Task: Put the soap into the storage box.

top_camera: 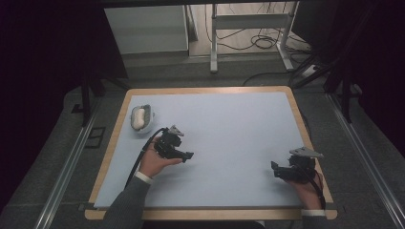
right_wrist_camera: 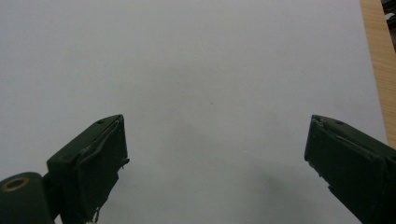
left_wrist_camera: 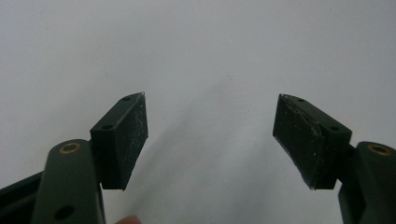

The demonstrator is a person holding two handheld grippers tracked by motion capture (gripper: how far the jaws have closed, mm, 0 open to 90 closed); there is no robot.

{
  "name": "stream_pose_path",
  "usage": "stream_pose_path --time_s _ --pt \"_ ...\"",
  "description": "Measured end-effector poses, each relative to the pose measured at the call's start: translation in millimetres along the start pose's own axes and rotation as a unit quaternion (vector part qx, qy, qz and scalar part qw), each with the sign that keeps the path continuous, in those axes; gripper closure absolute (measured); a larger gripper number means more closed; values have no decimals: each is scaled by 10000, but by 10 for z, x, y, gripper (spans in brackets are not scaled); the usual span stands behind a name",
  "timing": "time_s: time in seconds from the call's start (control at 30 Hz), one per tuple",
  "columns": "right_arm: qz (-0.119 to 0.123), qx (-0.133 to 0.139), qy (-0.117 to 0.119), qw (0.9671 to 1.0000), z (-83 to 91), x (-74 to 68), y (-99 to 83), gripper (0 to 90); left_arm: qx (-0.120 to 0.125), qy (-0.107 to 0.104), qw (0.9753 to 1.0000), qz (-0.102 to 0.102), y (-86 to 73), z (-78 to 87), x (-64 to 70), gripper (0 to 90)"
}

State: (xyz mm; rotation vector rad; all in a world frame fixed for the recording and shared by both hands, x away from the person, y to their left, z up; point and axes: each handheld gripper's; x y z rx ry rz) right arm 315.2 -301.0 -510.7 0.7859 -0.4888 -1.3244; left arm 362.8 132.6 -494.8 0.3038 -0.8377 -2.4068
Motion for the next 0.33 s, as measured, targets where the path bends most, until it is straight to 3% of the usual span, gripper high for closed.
stream_pose_path --time_s 0.33 --pt "18 47 -3 10000 8 -6 5 57 -14 -23 10000 -16 -14 9 -3 262"
Point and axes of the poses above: each handheld gripper's, and its own axes: z roughly backward along the jaws, y roughly out of its top, x roughly to its right, and after that the axes turned 13 degrees about -z, right-handed
